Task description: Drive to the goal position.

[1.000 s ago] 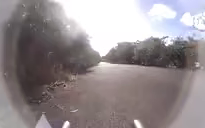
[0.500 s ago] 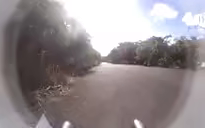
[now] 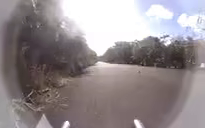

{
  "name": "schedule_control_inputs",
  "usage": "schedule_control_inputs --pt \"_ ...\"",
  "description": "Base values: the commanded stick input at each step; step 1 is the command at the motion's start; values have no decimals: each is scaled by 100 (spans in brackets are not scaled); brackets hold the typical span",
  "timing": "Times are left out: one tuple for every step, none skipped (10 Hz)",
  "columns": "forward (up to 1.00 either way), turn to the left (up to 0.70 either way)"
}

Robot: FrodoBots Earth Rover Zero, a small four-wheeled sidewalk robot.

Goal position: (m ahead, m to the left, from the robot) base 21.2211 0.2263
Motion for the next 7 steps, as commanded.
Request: schedule_control_inputs --pt "70 0" --pt "70 0" --pt "70 0" --pt "70 0" --pt "70 0" --pt "70 -6" --pt "70 -13"
